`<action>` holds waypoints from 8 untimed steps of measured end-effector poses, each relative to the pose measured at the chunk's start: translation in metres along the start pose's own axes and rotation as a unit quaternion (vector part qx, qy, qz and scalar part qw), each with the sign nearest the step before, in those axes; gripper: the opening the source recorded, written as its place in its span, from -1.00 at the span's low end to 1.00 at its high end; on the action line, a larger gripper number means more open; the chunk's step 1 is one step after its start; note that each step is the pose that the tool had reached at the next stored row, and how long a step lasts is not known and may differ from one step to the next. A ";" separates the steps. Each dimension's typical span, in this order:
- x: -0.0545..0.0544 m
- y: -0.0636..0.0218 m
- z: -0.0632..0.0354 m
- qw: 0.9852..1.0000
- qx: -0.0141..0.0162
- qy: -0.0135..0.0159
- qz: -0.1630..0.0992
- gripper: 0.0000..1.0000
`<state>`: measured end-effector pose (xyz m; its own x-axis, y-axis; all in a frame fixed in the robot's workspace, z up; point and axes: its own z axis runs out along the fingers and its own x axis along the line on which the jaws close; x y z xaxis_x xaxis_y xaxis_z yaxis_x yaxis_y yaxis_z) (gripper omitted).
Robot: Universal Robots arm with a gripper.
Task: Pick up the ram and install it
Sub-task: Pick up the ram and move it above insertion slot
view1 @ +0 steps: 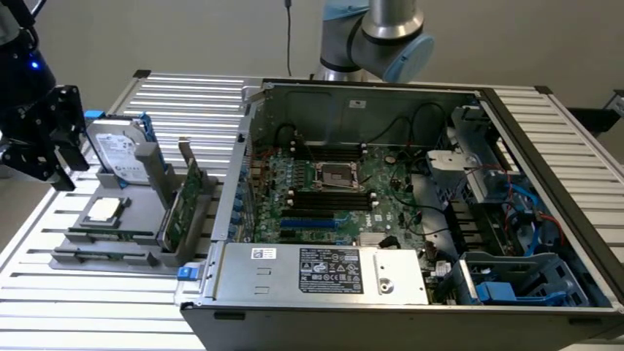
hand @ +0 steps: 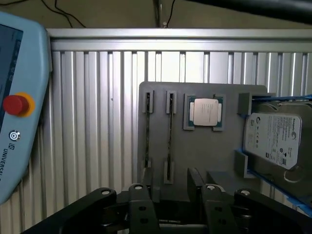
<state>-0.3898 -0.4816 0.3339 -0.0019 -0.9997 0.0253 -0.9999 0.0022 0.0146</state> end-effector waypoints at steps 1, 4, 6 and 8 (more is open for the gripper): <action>0.001 0.0004 0.0018 1.000 0.000 0.000 0.000 -0.15; 0.005 0.0018 0.0074 1.000 0.000 0.000 0.000 -0.15; 0.008 0.0025 0.0111 1.000 0.000 0.000 -0.001 -0.15; 0.011 0.0031 0.0148 1.000 0.000 0.000 -0.001 -0.15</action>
<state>-0.3932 -0.4929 0.3195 -0.0005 -0.9997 0.0252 -0.9999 0.0008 0.0146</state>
